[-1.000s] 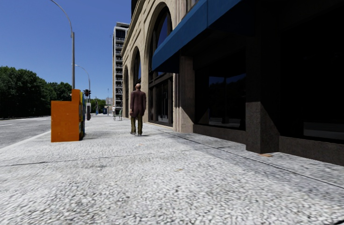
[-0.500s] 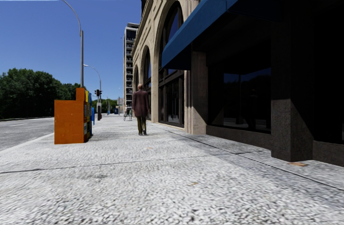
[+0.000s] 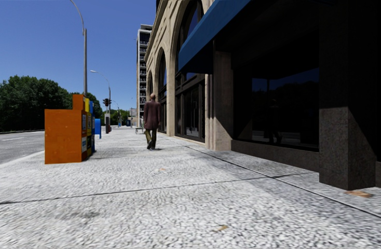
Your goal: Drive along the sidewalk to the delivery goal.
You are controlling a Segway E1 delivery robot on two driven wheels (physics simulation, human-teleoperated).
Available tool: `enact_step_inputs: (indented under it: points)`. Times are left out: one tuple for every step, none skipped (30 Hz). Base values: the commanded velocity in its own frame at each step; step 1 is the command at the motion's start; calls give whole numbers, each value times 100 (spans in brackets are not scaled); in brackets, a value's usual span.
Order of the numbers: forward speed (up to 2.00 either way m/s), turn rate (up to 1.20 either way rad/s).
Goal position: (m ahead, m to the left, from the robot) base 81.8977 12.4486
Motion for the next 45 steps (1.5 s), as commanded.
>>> enact_step_inputs:
  points:
    - [97, 0]
    - [98, 0]
    - [99, 0]
    - [99, 0]
    - [100, 0]
    - [100, 0]
    - [100, 0]
    - [100, 0]
    - [100, 0]
    - [100, 0]
    - [100, 2]
    - [100, 7]
    - [100, 12]
    - [100, 28]
    - [101, 50]
    - [101, 59]
    - [101, 59]
    - [101, 57]
    - [101, 12]
    - [101, 2]
    - [101, 0]
    - [101, 5]
    - [101, 20]
    - [101, 44]
    - [101, 53]
    - [101, 39]
    - [101, 0]
    - [101, 0]
    - [101, 0]
    - [101, 0]
    - [101, 0]
    - [101, 0]
    - [101, 0]
    - [101, 0]
    - [101, 0]
    - [101, 0]
    - [101, 0]
    - [101, 0]
    - [101, 0]
    - [101, 0]
    - [101, 0]
    - [102, 0]
    - [102, 0]
    - [104, 0]
    - [106, 0]
